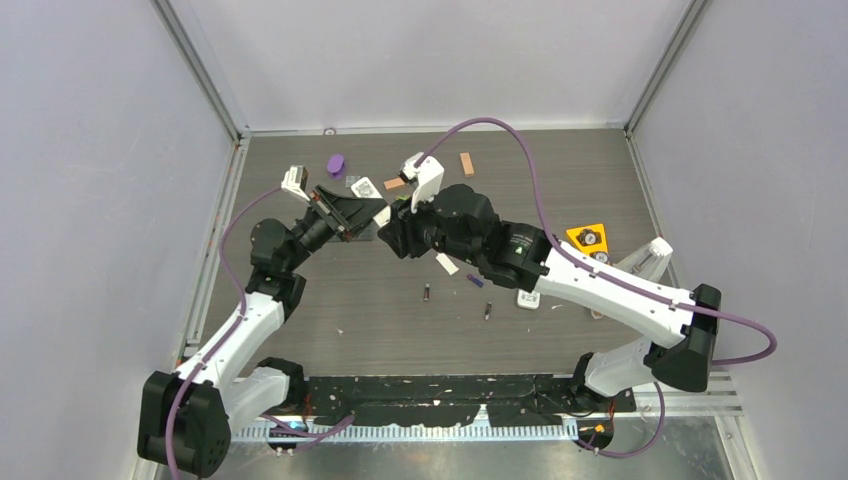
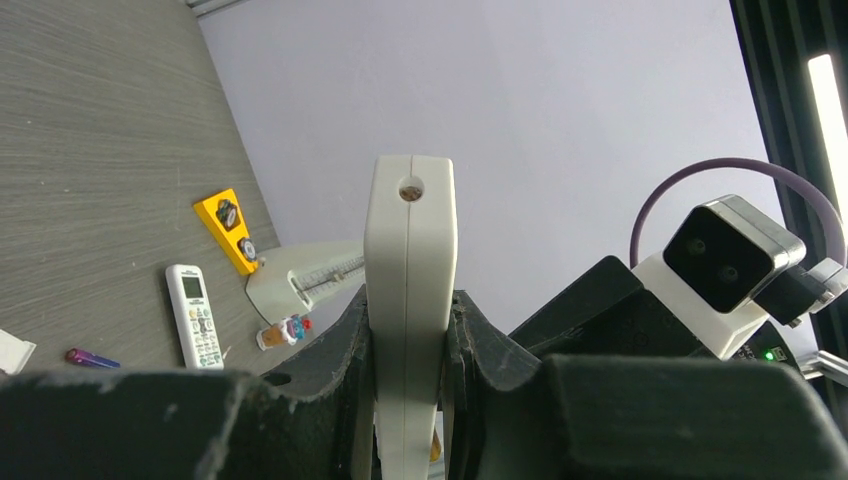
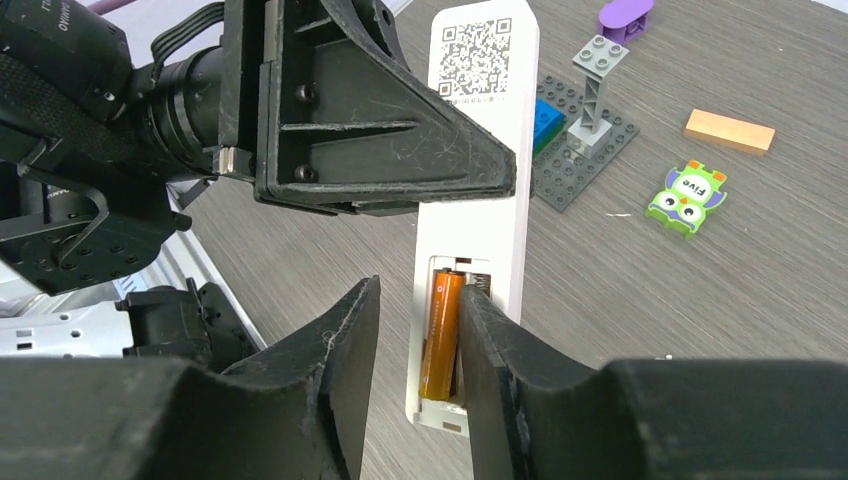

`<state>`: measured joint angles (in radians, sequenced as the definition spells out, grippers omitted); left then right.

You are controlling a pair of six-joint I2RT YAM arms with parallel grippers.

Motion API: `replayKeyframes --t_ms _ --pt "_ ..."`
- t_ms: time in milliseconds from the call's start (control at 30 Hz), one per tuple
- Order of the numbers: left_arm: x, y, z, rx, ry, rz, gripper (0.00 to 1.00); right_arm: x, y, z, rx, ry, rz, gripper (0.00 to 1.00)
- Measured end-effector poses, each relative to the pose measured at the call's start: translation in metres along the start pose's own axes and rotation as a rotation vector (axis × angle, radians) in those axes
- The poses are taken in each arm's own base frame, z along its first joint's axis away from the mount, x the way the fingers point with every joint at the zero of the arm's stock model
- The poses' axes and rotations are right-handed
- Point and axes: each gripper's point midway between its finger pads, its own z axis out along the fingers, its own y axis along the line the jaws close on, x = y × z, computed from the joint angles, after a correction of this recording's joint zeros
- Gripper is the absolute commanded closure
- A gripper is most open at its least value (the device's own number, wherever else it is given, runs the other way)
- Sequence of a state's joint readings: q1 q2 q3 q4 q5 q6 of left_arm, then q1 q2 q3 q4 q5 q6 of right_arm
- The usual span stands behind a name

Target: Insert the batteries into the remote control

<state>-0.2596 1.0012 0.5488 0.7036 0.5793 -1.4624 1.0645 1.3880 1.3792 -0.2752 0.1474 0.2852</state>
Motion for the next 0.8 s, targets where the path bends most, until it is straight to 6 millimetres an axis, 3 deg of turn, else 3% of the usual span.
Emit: replayKeyframes --t_ms 300,800 --pt "0.0 0.006 0.0 -0.015 0.0 -0.003 1.0 0.005 -0.001 0.003 0.029 0.072 -0.01 0.51" --pt "0.002 0.036 -0.004 -0.144 -0.002 0.043 1.0 0.034 -0.011 0.02 0.096 0.245 -0.037 0.52"
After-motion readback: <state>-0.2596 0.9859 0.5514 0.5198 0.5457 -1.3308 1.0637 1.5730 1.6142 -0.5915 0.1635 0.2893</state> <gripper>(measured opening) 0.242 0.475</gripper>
